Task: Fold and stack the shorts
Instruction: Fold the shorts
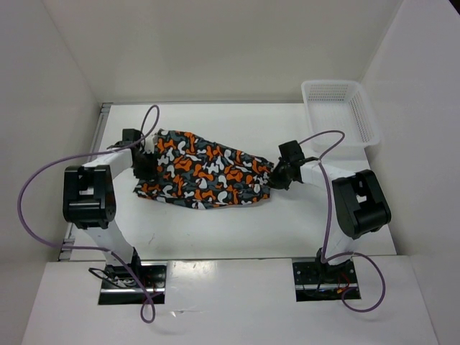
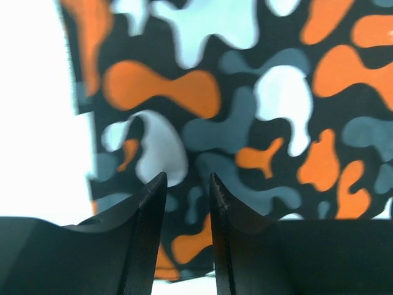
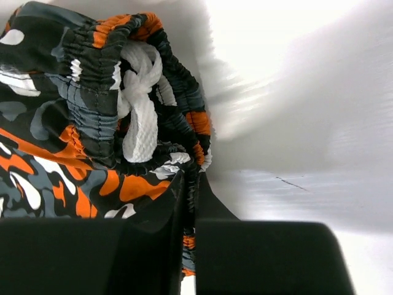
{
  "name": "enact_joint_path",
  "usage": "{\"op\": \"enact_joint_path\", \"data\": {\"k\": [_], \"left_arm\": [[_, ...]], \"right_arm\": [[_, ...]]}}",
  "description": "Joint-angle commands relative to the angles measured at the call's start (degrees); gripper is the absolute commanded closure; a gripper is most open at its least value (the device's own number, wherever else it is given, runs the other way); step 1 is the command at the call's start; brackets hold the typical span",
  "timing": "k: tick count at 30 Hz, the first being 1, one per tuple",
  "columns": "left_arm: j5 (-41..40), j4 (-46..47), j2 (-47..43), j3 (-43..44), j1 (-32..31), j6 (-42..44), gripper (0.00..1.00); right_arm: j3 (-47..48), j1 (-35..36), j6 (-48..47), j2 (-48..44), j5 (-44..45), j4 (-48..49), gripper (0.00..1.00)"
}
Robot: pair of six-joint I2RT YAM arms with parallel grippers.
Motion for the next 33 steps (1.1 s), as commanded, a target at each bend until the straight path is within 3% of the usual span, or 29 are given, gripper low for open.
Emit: {"op": "enact_joint_path", "data": {"k": [1, 3, 8, 13, 16, 18, 24, 26, 27, 30, 33], "left_arm": [[-0.4, 2.4, -6.3, -0.9, 1.0, 1.3, 0.60], [-1.8, 2.4, -7.8, -1.4, 2.3, 1.3, 0.58], [-0.4, 1.0, -7.6, -1.4, 5.1, 1.3, 0.32], [3.4, 4.9, -5.1, 0.8, 5.8, 1.3, 0.29], [4.4, 6.1, -0.7, 2.3, 5.8, 1.3, 0.41], [6.5, 10.8, -0.7, 0.6, 5.8, 1.3, 0.45], [6.5, 12.6, 1.7, -1.9, 5.3, 1.3, 0.63], [7.4, 13.5, 2.2, -3.0, 5.3, 1.3, 0.74], [8.2, 13.5, 3.0, -3.7, 5.3, 1.3, 0.84], [9.4, 14.9, 3.6, -5.0, 5.3, 1.3, 0.98], [10.1, 14.9, 4.3, -6.3, 3.9, 1.3, 1.00]], "right_arm": [[2.2, 0.0, -1.2, -0.6, 6.3, -2.5, 0.99], [2.9, 0.0, -1.8, -2.1, 7.5, -4.4, 0.99], [3.4, 0.0, -2.4, -5.2, 10.0, -6.9, 0.99], [3.9, 0.0, -2.9, -6.4, 10.0, -8.2, 0.99], [4.5, 0.0, -3.4, -6.5, 10.0, -8.7, 0.99], [4.5, 0.0, -3.4, -6.5, 10.0, -8.7, 0.99], [4.5, 0.0, -4.0, -8.1, 10.5, -9.2, 0.99], [5.0, 0.0, -4.0, -8.1, 10.5, -9.8, 0.99], [5.0, 0.0, -4.5, -8.1, 10.5, -9.8, 0.99], [5.5, 0.0, -4.5, -8.1, 11.1, -10.4, 0.99], [6.1, 0.0, -4.5, -8.1, 11.1, -10.9, 0.99]]}}
